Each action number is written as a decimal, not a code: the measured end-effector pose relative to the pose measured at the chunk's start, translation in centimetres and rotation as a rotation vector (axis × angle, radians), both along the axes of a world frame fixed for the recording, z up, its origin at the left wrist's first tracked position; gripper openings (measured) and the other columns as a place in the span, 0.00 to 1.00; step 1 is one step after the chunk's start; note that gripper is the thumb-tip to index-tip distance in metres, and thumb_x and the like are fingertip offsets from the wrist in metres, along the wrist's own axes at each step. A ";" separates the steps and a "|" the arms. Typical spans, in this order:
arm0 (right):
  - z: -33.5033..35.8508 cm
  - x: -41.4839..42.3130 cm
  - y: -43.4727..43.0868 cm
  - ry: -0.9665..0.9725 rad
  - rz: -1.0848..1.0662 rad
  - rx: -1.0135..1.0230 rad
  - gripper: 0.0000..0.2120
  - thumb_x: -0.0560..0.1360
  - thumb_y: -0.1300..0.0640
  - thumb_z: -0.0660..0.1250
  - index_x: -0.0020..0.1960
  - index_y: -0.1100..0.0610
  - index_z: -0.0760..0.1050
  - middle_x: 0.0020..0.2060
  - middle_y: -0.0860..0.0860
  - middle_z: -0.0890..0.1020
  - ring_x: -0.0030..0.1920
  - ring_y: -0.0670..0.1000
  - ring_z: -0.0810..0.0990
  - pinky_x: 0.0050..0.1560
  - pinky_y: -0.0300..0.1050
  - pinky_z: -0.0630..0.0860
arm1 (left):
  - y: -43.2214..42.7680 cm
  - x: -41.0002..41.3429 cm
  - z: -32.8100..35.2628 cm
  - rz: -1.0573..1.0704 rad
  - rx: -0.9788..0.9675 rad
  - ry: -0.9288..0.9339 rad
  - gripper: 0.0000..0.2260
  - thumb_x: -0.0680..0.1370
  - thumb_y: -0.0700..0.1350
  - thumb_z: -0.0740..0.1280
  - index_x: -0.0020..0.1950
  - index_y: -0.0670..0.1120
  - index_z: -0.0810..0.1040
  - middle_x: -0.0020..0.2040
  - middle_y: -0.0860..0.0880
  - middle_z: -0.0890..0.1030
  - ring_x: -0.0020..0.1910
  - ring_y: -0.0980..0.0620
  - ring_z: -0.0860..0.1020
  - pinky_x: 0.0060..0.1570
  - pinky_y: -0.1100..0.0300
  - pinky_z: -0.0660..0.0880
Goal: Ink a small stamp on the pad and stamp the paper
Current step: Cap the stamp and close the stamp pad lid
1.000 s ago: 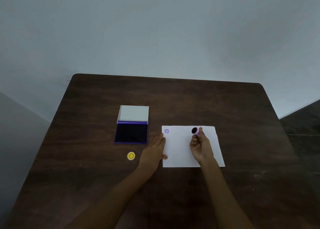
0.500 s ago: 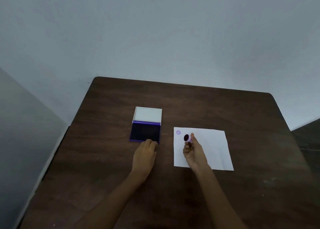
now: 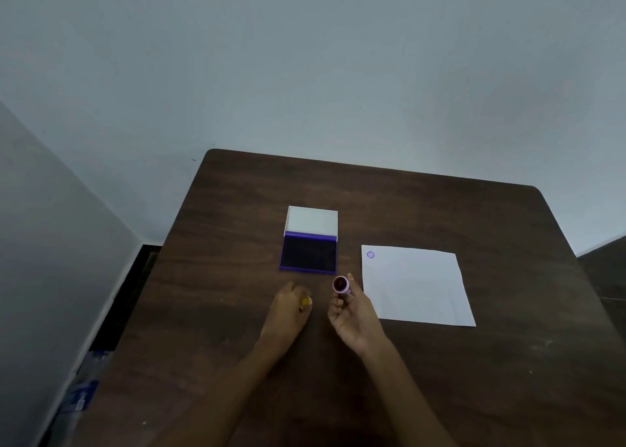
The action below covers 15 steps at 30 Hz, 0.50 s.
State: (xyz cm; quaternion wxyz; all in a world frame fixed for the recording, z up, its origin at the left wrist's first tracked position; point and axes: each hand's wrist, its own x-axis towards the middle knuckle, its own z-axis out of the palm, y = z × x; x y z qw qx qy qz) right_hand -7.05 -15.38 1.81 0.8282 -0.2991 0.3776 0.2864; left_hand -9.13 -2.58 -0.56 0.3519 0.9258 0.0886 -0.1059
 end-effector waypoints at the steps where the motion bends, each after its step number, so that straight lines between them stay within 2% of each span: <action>1: 0.0 -0.2 0.2 -0.004 0.005 -0.001 0.13 0.73 0.53 0.66 0.53 0.60 0.74 0.35 0.53 0.77 0.33 0.46 0.72 0.29 0.35 0.74 | 0.2 0.0 0.3 0.077 -0.092 0.018 0.10 0.75 0.41 0.66 0.56 0.46 0.76 0.58 0.46 0.77 0.55 0.53 0.75 0.54 0.62 0.72; 3: 0.0 -0.5 0.7 -0.012 0.004 -0.012 0.13 0.73 0.54 0.66 0.53 0.60 0.75 0.36 0.54 0.78 0.34 0.46 0.73 0.27 0.36 0.76 | 0.8 -0.1 1.1 0.254 -0.328 0.074 0.07 0.75 0.41 0.66 0.53 0.45 0.78 0.54 0.46 0.80 0.51 0.53 0.78 0.51 0.61 0.74; 5: 0.1 -0.6 1.1 -0.033 -0.001 -0.033 0.10 0.73 0.55 0.65 0.50 0.61 0.76 0.38 0.55 0.79 0.35 0.47 0.75 0.26 0.36 0.77 | 1.4 -0.3 2.2 0.383 -0.643 0.168 0.07 0.76 0.40 0.66 0.52 0.45 0.78 0.51 0.46 0.80 0.49 0.53 0.78 0.50 0.61 0.75; 8: 0.1 -0.7 1.7 -0.070 0.005 -0.047 0.08 0.74 0.58 0.64 0.49 0.62 0.77 0.43 0.58 0.80 0.40 0.50 0.78 0.29 0.38 0.81 | 2.4 -0.6 3.4 0.417 -0.985 0.315 0.10 0.77 0.39 0.63 0.58 0.43 0.76 0.53 0.46 0.79 0.53 0.52 0.78 0.52 0.60 0.76; 11: 0.4 -0.6 2.4 -0.141 0.084 -0.171 0.11 0.74 0.60 0.64 0.54 0.65 0.75 0.45 0.60 0.80 0.44 0.54 0.79 0.37 0.42 0.82 | 2.9 -0.8 3.6 0.432 -1.137 0.368 0.10 0.77 0.38 0.62 0.56 0.45 0.77 0.54 0.46 0.80 0.54 0.50 0.79 0.52 0.59 0.77; 13: 0.2 -0.5 2.9 -0.208 0.165 -0.342 0.12 0.73 0.62 0.66 0.55 0.66 0.75 0.47 0.61 0.80 0.47 0.57 0.79 0.47 0.46 0.79 | 3.1 -0.9 3.7 0.427 -1.171 0.369 0.08 0.77 0.37 0.63 0.53 0.46 0.79 0.50 0.46 0.82 0.51 0.52 0.80 0.48 0.62 0.79; 15: 0.1 -0.6 3.1 -0.282 0.234 -0.481 0.12 0.72 0.59 0.67 0.54 0.63 0.75 0.51 0.62 0.80 0.53 0.59 0.79 0.58 0.53 0.77 | 3.2 -0.9 3.8 0.437 -1.179 0.364 0.08 0.77 0.37 0.63 0.53 0.44 0.79 0.49 0.46 0.82 0.49 0.52 0.81 0.43 0.65 0.81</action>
